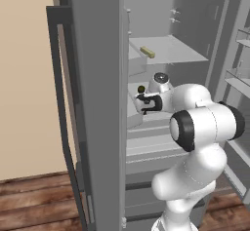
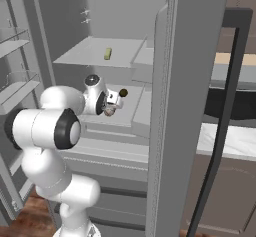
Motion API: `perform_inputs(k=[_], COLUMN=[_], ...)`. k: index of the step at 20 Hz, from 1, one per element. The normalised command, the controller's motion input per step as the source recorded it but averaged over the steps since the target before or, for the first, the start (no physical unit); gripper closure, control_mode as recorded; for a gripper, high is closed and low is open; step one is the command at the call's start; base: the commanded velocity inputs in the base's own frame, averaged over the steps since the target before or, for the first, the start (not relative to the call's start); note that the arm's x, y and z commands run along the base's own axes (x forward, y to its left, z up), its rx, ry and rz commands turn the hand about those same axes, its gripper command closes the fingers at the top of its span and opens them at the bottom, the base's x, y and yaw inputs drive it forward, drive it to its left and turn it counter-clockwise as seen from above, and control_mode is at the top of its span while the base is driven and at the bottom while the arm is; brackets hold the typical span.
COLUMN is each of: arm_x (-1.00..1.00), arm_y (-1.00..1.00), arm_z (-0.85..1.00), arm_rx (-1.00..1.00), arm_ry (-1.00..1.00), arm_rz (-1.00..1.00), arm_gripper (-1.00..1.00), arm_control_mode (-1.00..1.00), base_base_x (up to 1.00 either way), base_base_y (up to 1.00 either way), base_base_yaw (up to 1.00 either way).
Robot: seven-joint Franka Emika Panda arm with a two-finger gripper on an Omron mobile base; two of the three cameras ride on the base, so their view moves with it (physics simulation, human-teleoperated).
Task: Pick the egg and butter from the fridge and place them by the bowl for mixing.
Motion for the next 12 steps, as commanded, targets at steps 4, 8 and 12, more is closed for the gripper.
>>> perform_inputs(k=[4,8,12], arm_x=[0.32,0.22,0.08], arm_y=[0.02,0.0,0.0], arm_z=[-0.21,-0.14,-0.19], arm_rx=[0.02,0.04,0.07], arm_ry=[0.0,0.0,0.0], arm_rz=[0.0,0.0,0.0], arm_gripper=[-1.0,-1.0,-1.0], arm_control_mode=[-1.0,-1.0,-1.0], base_base_x=[0.0,0.0,0.0], base_base_y=[0.0,0.0,0.0], base_base_yaw=[0.0,0.0,0.0])
